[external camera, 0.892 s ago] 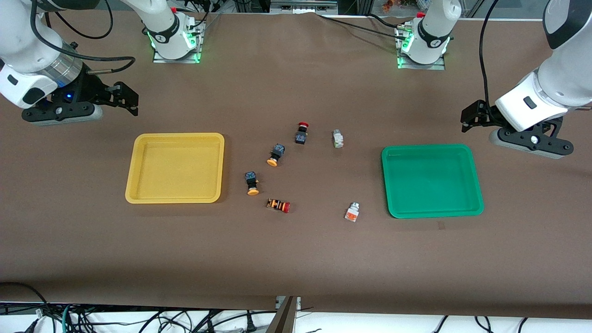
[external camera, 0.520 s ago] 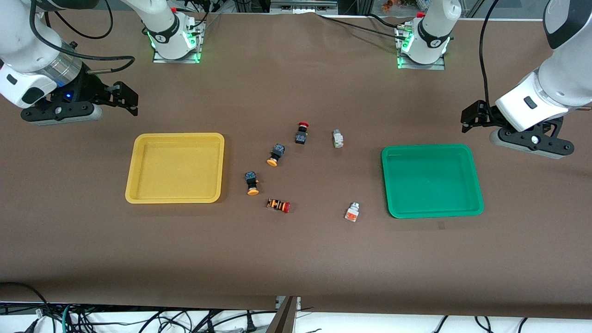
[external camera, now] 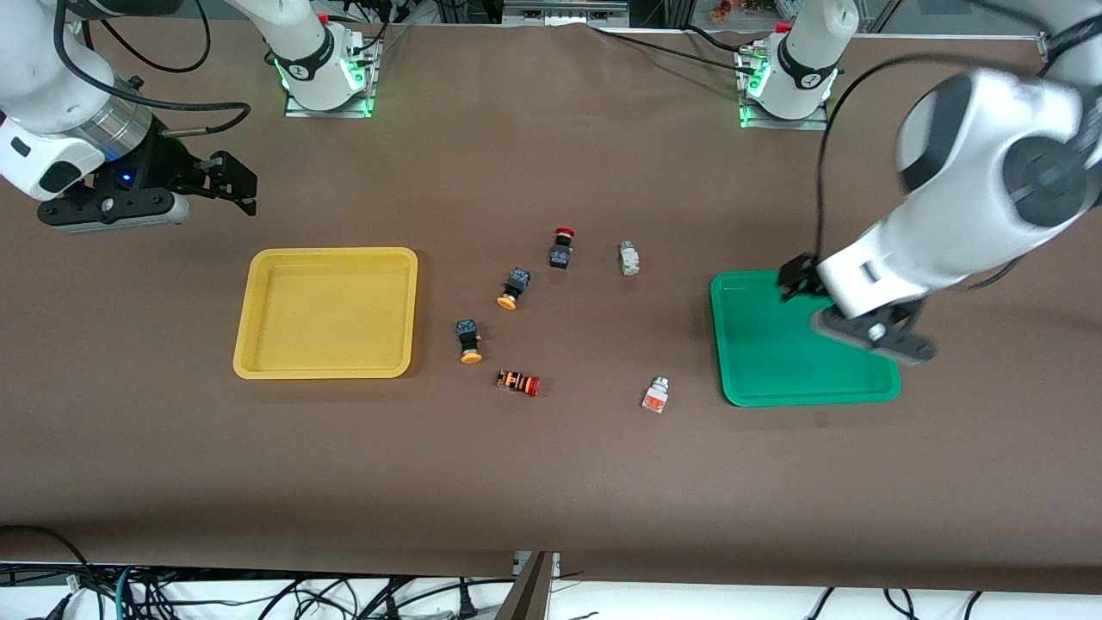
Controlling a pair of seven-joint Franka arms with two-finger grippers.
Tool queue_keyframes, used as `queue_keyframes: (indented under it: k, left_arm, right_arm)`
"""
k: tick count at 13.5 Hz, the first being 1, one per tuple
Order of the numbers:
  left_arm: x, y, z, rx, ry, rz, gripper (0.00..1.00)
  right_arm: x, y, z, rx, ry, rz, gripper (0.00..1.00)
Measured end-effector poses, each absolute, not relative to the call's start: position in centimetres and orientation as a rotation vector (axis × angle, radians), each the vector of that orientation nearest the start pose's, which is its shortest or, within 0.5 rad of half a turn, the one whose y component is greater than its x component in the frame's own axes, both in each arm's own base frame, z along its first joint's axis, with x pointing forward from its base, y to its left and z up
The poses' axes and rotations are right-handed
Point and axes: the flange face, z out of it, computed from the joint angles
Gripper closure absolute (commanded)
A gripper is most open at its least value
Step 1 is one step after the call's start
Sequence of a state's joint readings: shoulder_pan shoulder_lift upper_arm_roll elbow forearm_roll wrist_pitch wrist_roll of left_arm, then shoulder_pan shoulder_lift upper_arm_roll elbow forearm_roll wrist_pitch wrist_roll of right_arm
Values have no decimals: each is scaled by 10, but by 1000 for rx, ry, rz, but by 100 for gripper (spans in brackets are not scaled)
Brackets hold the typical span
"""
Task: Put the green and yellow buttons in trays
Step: 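Grasp the yellow button and white block with the right and left grippers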
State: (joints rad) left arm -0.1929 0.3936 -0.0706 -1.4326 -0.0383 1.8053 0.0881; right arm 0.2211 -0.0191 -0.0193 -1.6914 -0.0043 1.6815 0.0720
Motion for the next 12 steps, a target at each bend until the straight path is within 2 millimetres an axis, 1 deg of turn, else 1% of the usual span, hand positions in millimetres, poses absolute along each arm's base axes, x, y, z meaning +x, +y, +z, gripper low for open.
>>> queue_keyframes:
  k: [2,3,5,7,8,9,10,11,12]
  left_arm:
    - [670,-209,414,-3158,602,-32,0]
    - [676,-223,390,-3160,622,-71,0]
    - [688,-243,336,-3167,644,-151,0]
    - [689,-257,285,-3176,680,-154,0]
    - [686,-268,265,-3181,713,-143,0]
    - [682,-280,250,-3182,736,-140,0]
    - [680,-288,238,-3181,751,-154,0]
    - [679,-293,225,-3182,756,-176,0]
    - [679,-294,212,-3184,755,-185,11]
  right_arm:
    - [544,113,586,-3137,-210,-10,0]
    - [544,115,585,-3137,-215,-5,0]
    - [546,123,578,-3137,-233,17,0]
    - [549,137,564,-3136,-269,49,0]
    - [552,148,553,-3133,-293,65,0]
    - [557,162,538,-3125,-310,76,0]
    - [564,178,519,-3112,-297,88,0]
    - [571,196,493,-3101,-258,96,0]
    - [579,216,465,-3096,-231,97,0]
